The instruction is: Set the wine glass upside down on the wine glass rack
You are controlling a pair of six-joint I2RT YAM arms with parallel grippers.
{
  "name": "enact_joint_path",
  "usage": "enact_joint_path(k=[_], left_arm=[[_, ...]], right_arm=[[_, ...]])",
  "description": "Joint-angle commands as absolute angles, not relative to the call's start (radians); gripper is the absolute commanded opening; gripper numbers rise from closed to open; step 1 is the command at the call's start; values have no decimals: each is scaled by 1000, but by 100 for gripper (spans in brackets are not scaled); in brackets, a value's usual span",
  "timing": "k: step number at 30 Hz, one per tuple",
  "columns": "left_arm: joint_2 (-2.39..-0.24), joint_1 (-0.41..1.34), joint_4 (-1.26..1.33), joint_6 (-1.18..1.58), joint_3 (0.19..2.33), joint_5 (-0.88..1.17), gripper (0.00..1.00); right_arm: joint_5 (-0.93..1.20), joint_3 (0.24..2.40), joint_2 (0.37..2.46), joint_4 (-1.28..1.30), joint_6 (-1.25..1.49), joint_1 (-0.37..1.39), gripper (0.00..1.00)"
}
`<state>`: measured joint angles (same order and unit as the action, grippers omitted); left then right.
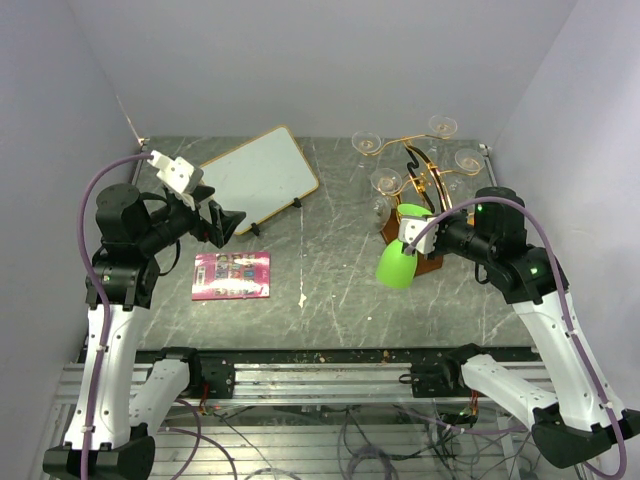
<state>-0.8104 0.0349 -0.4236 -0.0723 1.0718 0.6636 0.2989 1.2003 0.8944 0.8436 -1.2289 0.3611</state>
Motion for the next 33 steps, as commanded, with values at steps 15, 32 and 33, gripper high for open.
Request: enact_joint_path(k=[15,32,33], left_arm=[[-797,29,-415,-97,1072,699,98],[-799,28,-416,-100,1071,702,98],[-798,29,-416,-100,1071,702,98]], right_arm=[[222,1154,879,835,-1247,349,1],[212,1147,875,841,-1249,344,6],[210,1147,874,842,-1250,344,6]])
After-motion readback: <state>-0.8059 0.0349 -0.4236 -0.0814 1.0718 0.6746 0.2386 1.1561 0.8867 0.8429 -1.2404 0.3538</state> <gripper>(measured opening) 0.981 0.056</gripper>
